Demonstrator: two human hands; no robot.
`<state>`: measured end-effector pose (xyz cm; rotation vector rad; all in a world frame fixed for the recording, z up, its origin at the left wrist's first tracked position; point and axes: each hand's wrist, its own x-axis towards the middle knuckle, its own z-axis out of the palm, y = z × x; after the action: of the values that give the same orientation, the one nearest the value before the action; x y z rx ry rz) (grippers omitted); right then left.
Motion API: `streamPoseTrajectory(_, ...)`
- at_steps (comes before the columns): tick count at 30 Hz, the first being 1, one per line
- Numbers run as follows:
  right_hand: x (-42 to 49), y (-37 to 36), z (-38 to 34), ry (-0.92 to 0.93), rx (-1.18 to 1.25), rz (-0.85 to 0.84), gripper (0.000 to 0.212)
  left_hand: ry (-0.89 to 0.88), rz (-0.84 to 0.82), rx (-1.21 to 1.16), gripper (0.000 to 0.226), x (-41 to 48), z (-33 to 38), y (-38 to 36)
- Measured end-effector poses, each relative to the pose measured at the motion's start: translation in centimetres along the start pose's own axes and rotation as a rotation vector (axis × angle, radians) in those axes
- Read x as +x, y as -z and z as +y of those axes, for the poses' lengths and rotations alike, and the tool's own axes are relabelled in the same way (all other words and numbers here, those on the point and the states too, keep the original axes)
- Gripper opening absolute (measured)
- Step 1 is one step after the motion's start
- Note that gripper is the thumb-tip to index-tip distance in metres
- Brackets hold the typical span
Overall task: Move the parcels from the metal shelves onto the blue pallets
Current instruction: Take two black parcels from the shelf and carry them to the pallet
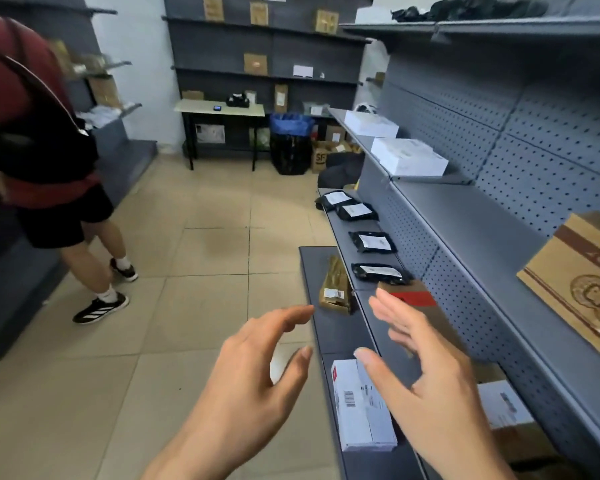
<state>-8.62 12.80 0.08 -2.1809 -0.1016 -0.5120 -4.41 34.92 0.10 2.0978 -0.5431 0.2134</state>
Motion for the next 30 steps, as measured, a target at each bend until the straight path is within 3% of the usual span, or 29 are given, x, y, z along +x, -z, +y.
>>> streamPoseTrajectory(14, 14.0, -1.7, 8.3, -0.008, 0.006, -0.025, 0.068, 0.004, -0.016, 0.001, 0.042, 15.1, -3.6, -4.3)
streamPoseTrajectory(30, 21.0, -5.4, 11.8, -0.014, 0.055, -0.056, 0.065, 0.093, -0.074, 0.081, 0.04, 22.2, -7.8, -6.0)
